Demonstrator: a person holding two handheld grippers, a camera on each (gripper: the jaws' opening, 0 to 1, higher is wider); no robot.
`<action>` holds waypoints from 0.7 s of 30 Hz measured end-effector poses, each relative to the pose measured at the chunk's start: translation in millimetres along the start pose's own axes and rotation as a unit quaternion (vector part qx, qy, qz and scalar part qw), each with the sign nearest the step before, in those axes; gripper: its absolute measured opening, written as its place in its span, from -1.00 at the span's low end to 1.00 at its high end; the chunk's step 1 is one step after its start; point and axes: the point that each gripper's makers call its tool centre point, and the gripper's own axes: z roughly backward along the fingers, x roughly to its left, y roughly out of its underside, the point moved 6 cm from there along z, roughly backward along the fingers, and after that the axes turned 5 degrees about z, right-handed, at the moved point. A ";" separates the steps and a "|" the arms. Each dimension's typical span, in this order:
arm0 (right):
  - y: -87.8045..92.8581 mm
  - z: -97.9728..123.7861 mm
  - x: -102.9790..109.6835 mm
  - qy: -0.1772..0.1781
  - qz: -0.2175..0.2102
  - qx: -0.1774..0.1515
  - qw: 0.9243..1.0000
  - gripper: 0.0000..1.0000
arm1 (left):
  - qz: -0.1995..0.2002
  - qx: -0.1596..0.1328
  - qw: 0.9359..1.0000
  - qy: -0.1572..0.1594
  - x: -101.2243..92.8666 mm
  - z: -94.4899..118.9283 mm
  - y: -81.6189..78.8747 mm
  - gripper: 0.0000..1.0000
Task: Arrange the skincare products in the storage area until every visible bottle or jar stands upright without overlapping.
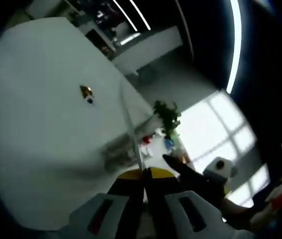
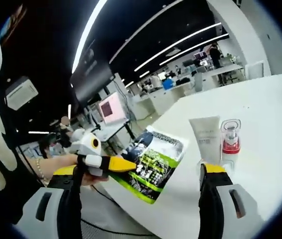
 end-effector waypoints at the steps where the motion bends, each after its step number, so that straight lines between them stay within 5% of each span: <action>1: 1.1 1.4 -2.3 0.004 0.001 0.002 1.000 0.99 | 0.001 0.001 1.000 -0.001 1.7 -0.8 0.0 -0.99; 21: 23.7 26.2 -35.9 0.057 -0.003 0.040 0.998 0.99 | 0.004 0.029 0.999 -0.040 38.4 -27.2 6.3 -1.00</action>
